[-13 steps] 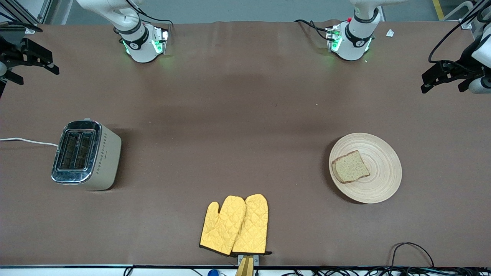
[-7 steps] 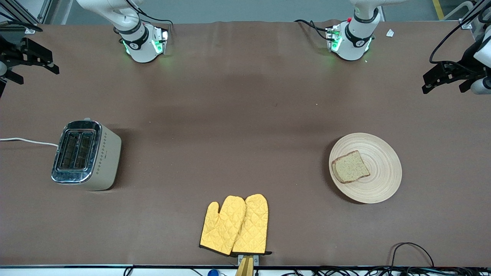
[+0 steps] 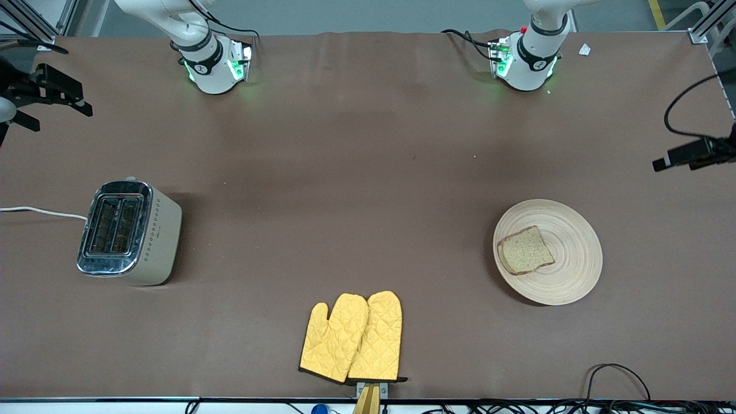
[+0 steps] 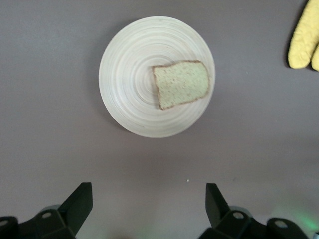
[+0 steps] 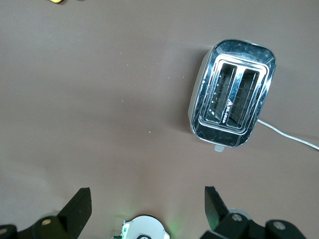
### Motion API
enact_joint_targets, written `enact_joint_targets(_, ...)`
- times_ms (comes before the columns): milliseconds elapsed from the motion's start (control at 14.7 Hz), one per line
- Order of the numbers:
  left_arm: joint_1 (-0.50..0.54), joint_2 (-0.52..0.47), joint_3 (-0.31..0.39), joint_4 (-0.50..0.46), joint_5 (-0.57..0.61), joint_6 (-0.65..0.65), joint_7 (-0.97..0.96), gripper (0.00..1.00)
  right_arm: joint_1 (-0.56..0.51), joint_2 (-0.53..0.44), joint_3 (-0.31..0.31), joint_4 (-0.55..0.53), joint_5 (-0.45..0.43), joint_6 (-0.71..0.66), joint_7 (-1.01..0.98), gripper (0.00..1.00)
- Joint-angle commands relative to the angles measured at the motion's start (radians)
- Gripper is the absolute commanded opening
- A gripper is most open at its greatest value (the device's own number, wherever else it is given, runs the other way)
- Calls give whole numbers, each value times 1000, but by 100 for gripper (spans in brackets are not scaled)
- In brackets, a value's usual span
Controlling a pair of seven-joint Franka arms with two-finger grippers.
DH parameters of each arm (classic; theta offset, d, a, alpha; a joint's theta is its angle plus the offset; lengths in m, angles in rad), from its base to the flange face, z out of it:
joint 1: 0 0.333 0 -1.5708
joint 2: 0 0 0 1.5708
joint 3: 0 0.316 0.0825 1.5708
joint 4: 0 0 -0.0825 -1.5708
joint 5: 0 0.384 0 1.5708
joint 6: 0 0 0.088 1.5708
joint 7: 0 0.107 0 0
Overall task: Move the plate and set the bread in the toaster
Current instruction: 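Move the left gripper down beside the wooden plate rim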
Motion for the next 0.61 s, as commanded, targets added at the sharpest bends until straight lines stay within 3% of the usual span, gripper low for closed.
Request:
enact_joint_targets(0,34,149,-6,90,-36,32,78,100,-5,-23,1,-32,13,7,14,100)
enact_joint_targets(136,51,261,-6,156,-64,33,172,100,3,-25,1,-32,13,7,14,100)
enact_joint_targets(272,77,339,-6,167,-121,36,233,100,5,-25,4,-32,14,11,14,100)
enact_joint_targets(409,116,411,-5,164,-252,39,345,97,9,-25,4,-32,16,6,14,100)
enact_joint_targets(545,136,485,-6,167,-280,93,382,95,11,-25,4,-30,20,4,14,100)
